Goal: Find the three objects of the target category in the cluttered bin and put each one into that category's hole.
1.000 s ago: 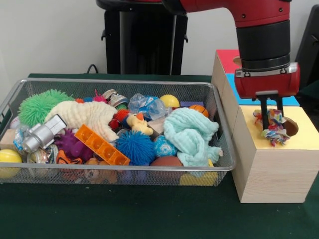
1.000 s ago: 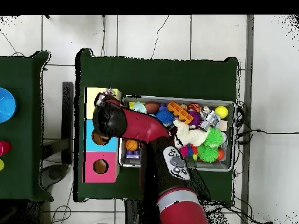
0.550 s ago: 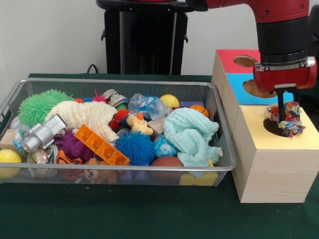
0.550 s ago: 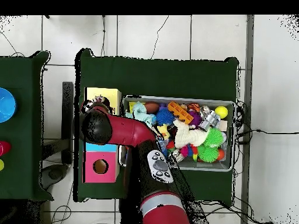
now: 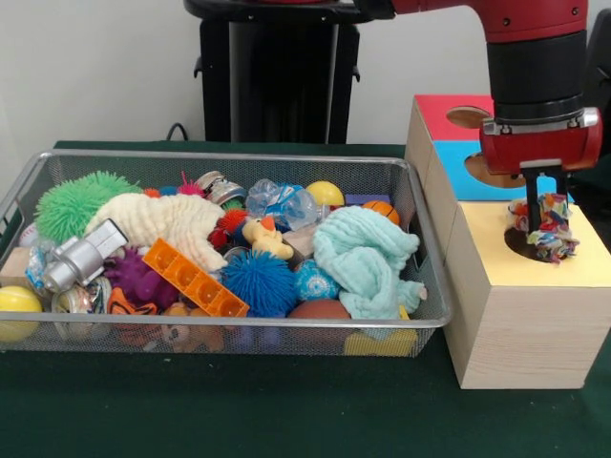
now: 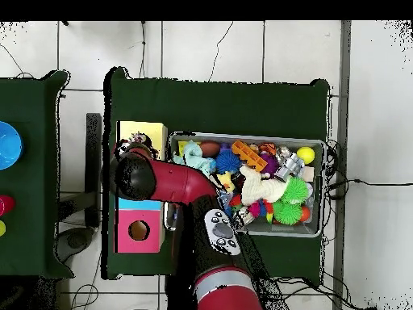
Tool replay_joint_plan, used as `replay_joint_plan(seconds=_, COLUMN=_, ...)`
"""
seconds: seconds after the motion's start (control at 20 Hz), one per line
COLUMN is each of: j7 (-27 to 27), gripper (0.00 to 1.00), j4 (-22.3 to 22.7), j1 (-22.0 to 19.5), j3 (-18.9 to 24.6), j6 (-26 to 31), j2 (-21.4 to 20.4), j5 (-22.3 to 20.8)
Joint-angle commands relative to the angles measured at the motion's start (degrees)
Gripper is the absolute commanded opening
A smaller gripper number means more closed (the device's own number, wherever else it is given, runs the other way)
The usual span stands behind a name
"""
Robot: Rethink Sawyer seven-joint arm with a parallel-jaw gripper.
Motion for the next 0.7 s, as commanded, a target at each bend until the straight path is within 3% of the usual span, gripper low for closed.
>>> replay_joint_plan(seconds=0.05, j7=9.4, gripper=0.00, j4=4.0, j1=-2.1, j3=-0.6, j6=1.7, j2=2.5, j5=0.0)
replay_joint_plan(seconds=0.3, j7=8.9, gripper=0.00, j4=4.3, j1=-1.7, j3=-1.7, j6=1.8, j2=2.2, j5=-0.7)
replay_joint_plan(seconds=0.7, j7=7.9, gripper=0.00, j4=4.4, j1=-2.9, j3=-0.9, j6=-3.2, j2=5.0, j5=-2.8)
